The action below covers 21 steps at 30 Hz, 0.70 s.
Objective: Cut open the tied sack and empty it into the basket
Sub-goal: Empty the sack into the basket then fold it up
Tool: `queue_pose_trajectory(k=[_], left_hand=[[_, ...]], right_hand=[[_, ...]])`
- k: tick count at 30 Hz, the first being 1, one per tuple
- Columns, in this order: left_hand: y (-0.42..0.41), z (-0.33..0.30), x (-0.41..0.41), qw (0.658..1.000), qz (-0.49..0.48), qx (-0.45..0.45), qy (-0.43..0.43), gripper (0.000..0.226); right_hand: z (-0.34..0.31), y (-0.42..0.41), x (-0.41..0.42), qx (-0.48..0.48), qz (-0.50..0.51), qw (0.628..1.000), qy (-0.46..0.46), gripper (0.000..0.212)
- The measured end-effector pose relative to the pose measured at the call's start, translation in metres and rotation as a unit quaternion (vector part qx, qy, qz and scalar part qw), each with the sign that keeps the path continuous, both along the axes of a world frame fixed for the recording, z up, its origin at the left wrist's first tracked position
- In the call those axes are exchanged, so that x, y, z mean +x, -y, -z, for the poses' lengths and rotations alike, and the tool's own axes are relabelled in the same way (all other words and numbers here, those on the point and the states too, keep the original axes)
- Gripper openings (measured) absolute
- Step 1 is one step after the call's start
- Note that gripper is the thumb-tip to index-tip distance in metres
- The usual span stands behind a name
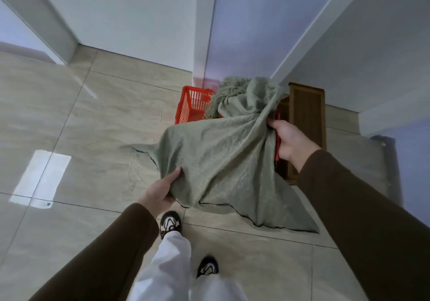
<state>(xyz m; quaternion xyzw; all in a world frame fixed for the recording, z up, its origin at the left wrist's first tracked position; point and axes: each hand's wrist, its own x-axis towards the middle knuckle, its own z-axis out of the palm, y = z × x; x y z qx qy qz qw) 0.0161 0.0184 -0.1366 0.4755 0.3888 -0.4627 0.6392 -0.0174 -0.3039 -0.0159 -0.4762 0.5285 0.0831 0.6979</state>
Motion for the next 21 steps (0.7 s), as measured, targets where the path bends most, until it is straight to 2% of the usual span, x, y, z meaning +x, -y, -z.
queue_pose_trajectory(k=[8, 16, 21], left_hand=[[0.018, -0.020, 0.047, 0.989, 0.129, 0.029, 0.069, 0.036], [0.088, -0.032, 0.096, 0.996, 0.064, -0.025, 0.051, 0.041], [0.127, -0.029, 0.124, 0.998, 0.038, -0.014, 0.037, 0.041]], right_hand=[[0.067, -0.004, 0.073, -0.137, -0.106, 0.982, -0.069, 0.027], [0.129, 0.028, 0.132, -0.093, -0.029, 0.990, -0.104, 0.038], [0.134, 0.054, 0.135, -0.131, -0.152, 0.975, -0.097, 0.038]])
